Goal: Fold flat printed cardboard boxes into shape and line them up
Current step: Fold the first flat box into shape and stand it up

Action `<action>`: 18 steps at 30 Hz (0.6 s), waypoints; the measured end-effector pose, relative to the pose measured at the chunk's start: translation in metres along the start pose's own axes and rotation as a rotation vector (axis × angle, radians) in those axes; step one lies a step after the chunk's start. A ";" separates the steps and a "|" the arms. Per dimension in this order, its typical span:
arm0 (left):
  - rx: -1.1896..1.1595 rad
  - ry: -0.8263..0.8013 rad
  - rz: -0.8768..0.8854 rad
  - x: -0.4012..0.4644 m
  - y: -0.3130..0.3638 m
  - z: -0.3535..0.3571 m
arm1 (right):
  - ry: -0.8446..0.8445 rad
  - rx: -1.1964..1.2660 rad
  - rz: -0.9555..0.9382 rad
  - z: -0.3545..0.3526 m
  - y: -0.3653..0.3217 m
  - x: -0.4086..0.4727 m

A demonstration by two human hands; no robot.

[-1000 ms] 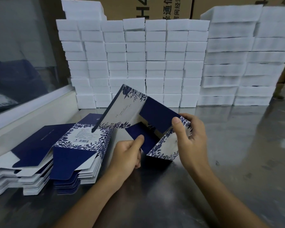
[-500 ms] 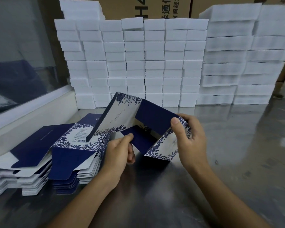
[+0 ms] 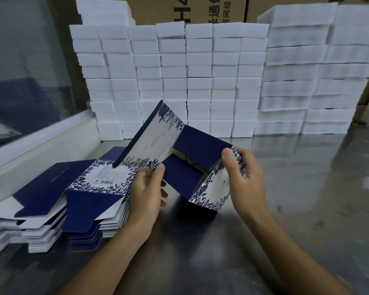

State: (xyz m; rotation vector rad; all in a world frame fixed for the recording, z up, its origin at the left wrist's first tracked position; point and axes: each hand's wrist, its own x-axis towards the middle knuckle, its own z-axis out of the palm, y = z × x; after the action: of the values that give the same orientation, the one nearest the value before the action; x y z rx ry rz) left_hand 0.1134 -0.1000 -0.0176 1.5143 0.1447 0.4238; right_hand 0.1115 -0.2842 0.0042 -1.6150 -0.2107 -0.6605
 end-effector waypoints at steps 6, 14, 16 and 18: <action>-0.042 -0.100 0.071 -0.003 0.003 0.003 | -0.019 -0.049 0.034 0.001 0.011 0.001; -0.036 -0.030 0.093 0.001 -0.002 0.005 | 0.011 -0.063 0.133 0.000 0.024 0.006; 0.019 0.005 0.112 0.001 -0.002 0.004 | -0.033 -0.002 0.178 0.002 0.017 0.002; 0.060 0.010 0.135 0.000 0.001 0.003 | -0.081 0.067 0.168 0.005 0.007 -0.002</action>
State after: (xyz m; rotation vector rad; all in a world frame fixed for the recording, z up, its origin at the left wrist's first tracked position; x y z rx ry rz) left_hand 0.1145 -0.1025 -0.0160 1.5863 0.0631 0.5386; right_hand 0.1151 -0.2800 -0.0028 -1.5769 -0.1529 -0.4551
